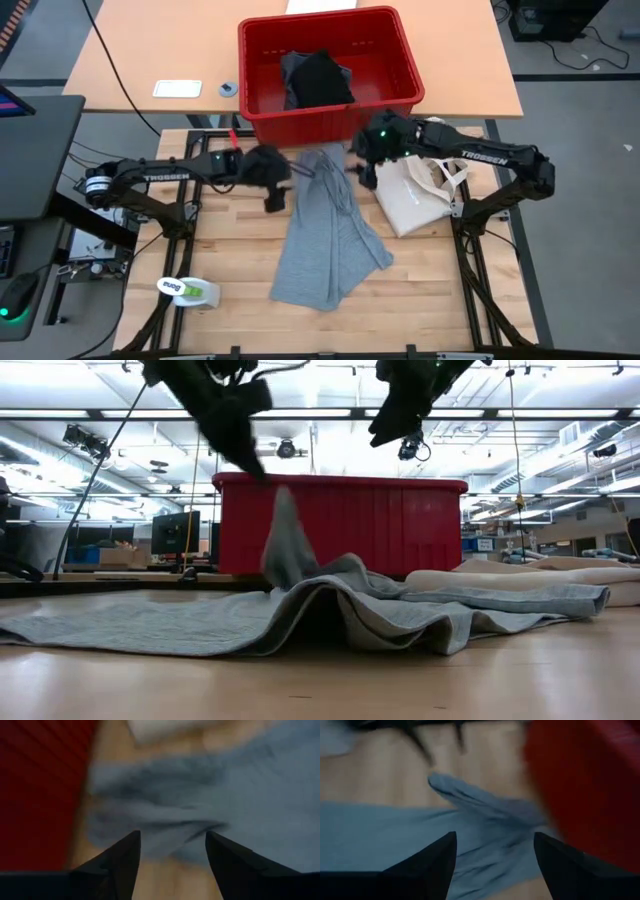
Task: Fold Laundry from Bin
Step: Fold the gray shirt
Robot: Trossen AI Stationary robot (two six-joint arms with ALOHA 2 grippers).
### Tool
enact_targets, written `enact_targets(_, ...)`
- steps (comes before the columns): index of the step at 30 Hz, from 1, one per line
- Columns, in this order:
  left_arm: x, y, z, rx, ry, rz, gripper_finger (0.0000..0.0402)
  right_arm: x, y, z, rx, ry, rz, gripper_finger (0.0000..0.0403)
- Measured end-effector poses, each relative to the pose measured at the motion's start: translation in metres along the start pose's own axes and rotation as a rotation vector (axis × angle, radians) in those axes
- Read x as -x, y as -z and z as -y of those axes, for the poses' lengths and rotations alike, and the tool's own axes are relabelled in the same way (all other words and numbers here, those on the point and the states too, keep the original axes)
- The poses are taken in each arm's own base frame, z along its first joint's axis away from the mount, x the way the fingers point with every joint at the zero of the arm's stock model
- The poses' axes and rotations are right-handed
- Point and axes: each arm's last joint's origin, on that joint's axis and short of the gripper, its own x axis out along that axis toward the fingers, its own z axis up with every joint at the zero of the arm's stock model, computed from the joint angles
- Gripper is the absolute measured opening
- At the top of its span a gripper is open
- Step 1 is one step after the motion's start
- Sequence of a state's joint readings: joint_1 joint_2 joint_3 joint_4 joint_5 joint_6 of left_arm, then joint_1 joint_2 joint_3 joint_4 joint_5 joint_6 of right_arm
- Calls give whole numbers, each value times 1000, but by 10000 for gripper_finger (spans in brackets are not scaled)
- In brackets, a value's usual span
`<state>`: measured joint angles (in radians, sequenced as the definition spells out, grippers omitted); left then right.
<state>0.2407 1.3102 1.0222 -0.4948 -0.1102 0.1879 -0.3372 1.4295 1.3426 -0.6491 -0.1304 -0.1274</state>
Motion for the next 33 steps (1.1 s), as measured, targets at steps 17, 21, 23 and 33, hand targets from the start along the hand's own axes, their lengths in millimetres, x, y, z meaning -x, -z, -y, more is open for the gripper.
enact_targets(17, 18, 12, 79, 55, 197, -161, 224, -83, 36, -169, 291, -195, -248, 268)
enact_targets(21, 31, 14, 112, -17, 277, -146, 224, -80, 48, -201, 339, -203, -233, 261)
enact_targets(23, 37, 15, 128, -47, 271, -100, 224, -82, 60, -211, 331, -217, -220, 257)
enact_targets(33, 24, 57, 184, -143, 115, 359, 224, -108, 107, -240, 182, -244, 200, 252)
